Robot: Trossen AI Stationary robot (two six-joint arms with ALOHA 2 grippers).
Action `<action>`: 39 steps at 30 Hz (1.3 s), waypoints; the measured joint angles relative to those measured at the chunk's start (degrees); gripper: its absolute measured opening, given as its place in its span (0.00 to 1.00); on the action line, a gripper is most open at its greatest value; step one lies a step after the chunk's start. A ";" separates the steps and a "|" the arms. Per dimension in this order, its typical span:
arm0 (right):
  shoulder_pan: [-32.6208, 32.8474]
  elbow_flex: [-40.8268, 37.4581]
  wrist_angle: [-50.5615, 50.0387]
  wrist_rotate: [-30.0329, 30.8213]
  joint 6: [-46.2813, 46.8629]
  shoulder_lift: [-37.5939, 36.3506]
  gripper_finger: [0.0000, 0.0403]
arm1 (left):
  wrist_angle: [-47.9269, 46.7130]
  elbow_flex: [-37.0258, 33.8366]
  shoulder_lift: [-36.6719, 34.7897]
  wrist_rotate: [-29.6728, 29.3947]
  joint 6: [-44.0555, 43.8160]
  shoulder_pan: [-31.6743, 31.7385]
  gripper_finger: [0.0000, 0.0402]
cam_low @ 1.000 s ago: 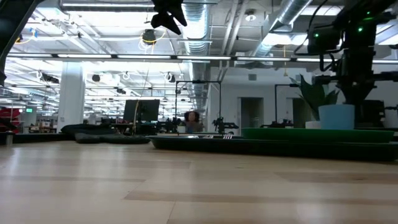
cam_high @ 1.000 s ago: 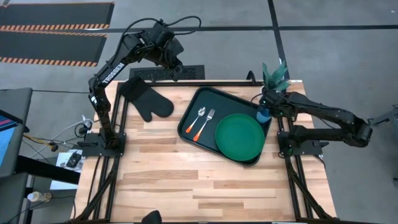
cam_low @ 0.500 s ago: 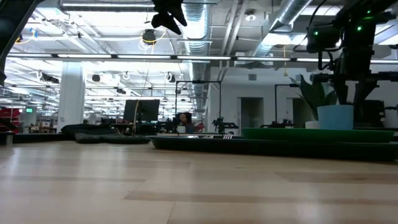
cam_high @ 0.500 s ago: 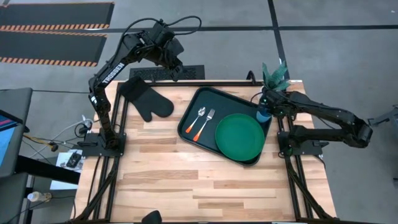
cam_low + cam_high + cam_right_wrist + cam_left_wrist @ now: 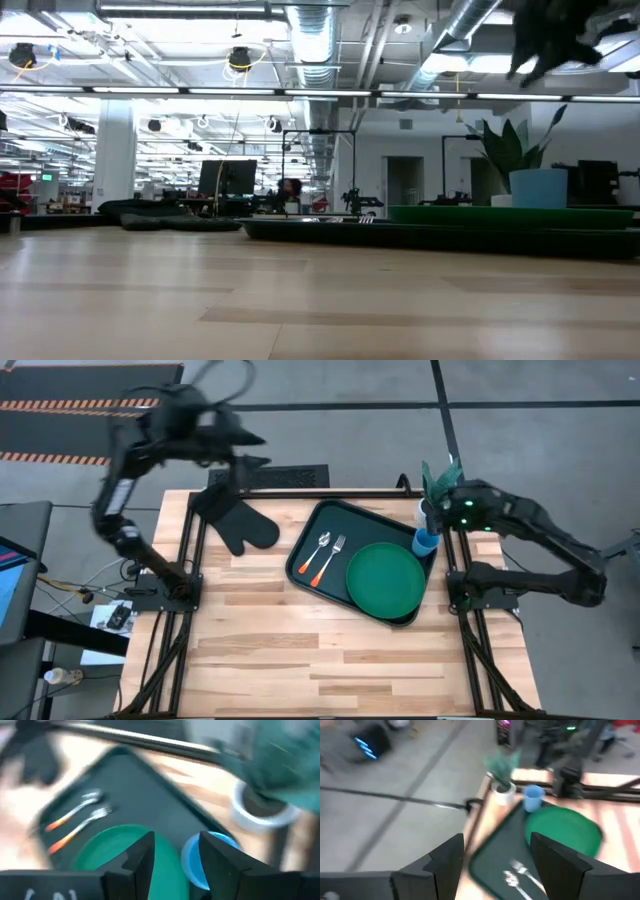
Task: Pick and place plate/cup/fork/spoon on tray
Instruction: Return to Home Position
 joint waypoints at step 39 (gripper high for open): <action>31.64 -58.95 83.24 7.38 -14.33 -39.51 0.45 | 77.13 -132.37 -89.45 -0.74 -45.75 -1.71 0.54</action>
